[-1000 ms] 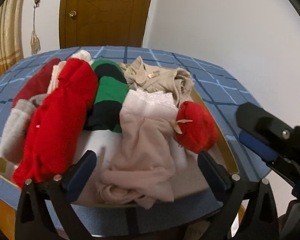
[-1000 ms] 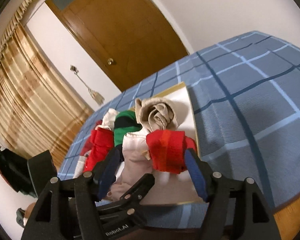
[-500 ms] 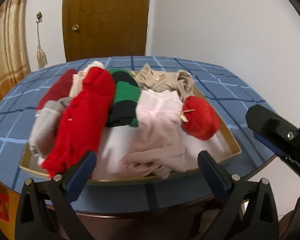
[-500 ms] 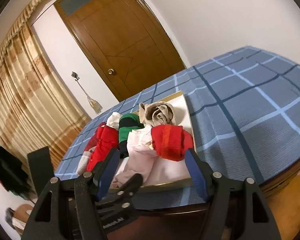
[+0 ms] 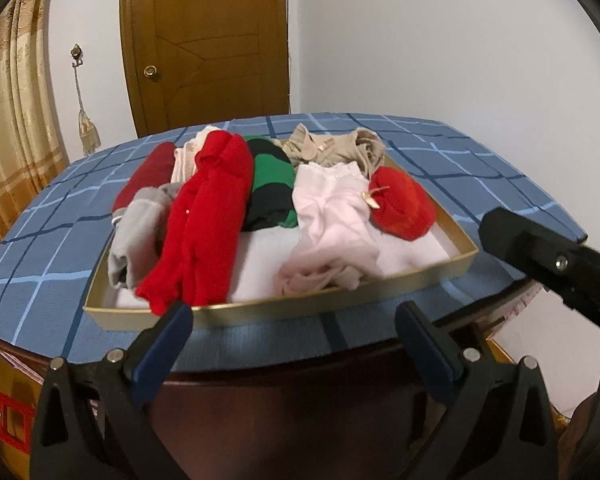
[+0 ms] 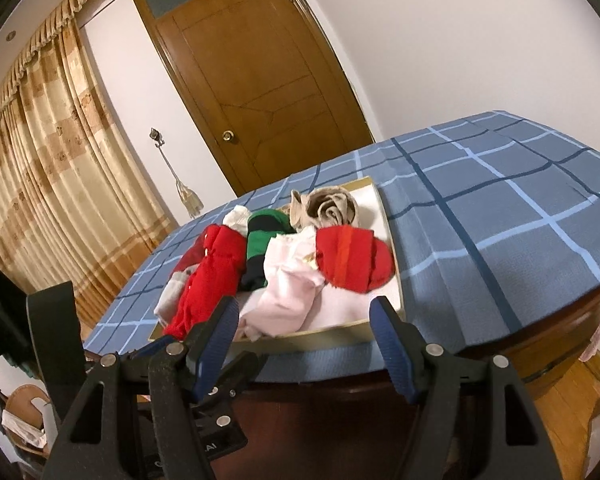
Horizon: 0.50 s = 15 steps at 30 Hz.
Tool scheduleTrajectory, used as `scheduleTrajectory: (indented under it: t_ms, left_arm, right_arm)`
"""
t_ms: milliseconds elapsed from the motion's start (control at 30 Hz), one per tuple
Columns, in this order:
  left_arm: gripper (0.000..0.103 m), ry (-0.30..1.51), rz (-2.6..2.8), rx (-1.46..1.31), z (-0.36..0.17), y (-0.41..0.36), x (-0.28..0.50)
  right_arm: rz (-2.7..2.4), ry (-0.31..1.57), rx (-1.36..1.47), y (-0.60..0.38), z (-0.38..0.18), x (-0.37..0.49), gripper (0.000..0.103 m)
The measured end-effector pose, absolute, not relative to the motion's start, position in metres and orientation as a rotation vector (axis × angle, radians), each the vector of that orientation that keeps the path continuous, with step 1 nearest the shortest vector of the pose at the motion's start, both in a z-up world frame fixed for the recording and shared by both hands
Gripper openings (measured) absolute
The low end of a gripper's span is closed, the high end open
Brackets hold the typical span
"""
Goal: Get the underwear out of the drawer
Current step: 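Withdraw both tools from the tray and move them down into the drawer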
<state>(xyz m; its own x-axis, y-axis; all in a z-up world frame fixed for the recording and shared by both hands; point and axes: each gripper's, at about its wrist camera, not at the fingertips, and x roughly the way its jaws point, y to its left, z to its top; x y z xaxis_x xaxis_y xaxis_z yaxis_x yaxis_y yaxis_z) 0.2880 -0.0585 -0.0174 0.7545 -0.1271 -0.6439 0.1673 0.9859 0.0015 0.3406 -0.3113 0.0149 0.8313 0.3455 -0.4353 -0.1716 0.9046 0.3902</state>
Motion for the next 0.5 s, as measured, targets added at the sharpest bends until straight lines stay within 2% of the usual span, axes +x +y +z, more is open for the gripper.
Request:
scheduleTrajectory:
  t_ms: [500]
  left_arm:
    - [0.102, 0.772, -0.215, 0.073, -0.029, -0.044, 0.257]
  right_arm:
    - [0.302, 0.588, 0.328, -0.309, 0.005, 0.303, 0.070]
